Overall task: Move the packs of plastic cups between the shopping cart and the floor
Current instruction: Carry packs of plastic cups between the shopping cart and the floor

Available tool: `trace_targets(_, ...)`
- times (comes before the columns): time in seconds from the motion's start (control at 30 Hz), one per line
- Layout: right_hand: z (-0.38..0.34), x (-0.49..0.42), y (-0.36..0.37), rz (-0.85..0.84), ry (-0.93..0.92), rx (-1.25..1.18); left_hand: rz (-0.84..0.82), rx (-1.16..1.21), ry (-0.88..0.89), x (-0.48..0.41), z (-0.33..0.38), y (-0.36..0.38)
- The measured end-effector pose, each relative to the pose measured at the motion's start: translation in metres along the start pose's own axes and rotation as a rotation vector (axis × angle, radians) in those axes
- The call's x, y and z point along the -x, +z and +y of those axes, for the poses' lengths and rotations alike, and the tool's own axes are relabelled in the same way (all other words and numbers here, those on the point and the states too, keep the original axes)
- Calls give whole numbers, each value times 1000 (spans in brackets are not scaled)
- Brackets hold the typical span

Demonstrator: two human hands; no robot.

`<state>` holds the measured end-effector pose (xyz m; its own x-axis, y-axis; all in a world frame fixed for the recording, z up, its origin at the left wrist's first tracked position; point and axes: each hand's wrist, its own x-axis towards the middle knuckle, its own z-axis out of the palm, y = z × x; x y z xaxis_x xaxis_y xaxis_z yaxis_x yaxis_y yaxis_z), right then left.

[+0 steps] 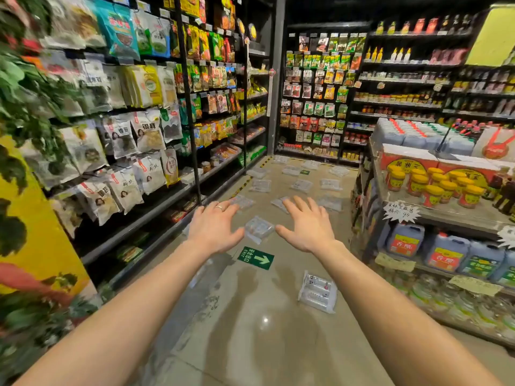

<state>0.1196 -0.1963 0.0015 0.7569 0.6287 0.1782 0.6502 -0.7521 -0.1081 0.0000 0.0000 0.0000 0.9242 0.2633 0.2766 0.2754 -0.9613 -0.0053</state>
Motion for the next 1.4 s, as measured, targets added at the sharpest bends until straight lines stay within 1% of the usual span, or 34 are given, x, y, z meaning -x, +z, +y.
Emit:
trace_targets(0.23, 3, -135, 57, -36, -144, -57, -97, -47, -170, -89, -48, 59)
trace_targets(0.4, -4, -218, 87, -95, -236, -89, -139, -55, -301, -130, -75, 93)
trace_targets(0.67, -26, -326, 123, -142, -357, -90, -145, 0, -468, -185, -123, 134)
trace_targets(0.93, -58, -433, 182, -187, -408, -116, -168, 9, -520, -257, -200, 201)
trace_targets(1.17, -92, -551, 249, -247, -421, -25, -192, 52, -530, -344, -298, 257)
trace_targets(1.33, -112, -624, 289, -238, -429, -17, -251, 27, -515, -402, -358, 284)
trace_targets(1.4, -118, -646, 306, -271, -413, -44, -282, 19, -511, -420, -375, 296)
